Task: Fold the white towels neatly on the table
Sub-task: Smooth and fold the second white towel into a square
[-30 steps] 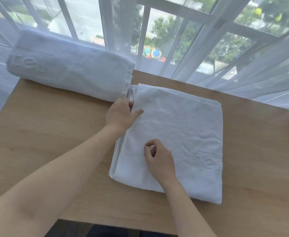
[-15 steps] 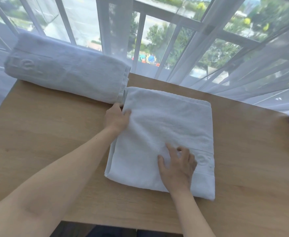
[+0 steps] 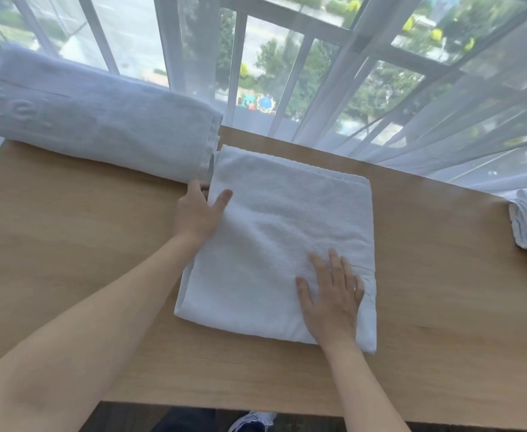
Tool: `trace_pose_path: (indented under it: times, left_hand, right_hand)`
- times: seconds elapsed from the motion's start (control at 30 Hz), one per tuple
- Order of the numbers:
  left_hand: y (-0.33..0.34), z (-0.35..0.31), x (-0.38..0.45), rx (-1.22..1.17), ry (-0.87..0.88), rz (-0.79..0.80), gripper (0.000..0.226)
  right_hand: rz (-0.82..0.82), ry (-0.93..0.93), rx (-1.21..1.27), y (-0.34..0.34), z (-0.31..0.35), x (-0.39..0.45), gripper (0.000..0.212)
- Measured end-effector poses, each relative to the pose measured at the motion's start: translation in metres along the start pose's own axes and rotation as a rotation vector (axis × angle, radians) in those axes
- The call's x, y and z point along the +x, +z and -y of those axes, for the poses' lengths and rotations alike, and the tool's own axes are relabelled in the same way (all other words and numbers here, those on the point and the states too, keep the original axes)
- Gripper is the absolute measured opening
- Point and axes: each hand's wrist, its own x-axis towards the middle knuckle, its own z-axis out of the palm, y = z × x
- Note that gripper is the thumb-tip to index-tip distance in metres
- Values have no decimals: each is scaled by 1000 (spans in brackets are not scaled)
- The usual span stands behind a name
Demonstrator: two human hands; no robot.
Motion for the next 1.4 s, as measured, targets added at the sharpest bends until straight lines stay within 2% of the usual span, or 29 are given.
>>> trace_pose_path:
  times: [0.07,0.13,0.2,0.33,0.4,0.5,0.63,0.73,0.8,0.87,0.93,1.03,1.13,1.4]
  left_hand:
    - [-3,12,-17,53,15,68,41]
    - [-6,21,-28,66,23,111,31]
    - [-9,21,-34,48,21,63,25]
    - [-8,15,-49,85,-24,-22,41]
    - [-10,17,-60,178,-37,53,50]
    - [-17,24,-72,310,-12,152,45]
    - [-23,33,-84,150,-15,39,23]
    - [-17,36,-100,101,-46,-55,31]
    - [-9,39,-115,278,69,-183,40]
    - [4,38,-127,534,296,-273,46]
    - [19,34,-136,635,518,-183,49]
    - [45,25,-138,699,767,148,53]
    - [74,12,-132,794,827,358,60]
    - [111,-23,-61,910,778,369,62]
  right_hand:
    - [58,3,-10,6,-4,-1,62]
    - [58,-9,-4,10,-3,-2,64]
    - [55,-19,-9,12,-1,-2,64]
    - [103,-10,-10,10,-5,2,63]
    - [124,-25,21,4,-7,4,61]
    - [45,-69,12,-6,-17,10,53]
    - [89,-9,-30,-6,-34,3,57]
    - [105,-49,-34,-2,-42,-5,60]
    - [51,-57,6,-3,-40,-3,59]
    - [-9,-63,24,-3,-35,2,57]
    - [-19,-69,14,3,-32,7,60]
    - [5,-54,-7,14,-32,6,65]
    - [-33,-54,-14,20,-33,4,66]
    - [-150,-33,25,23,-30,6,66]
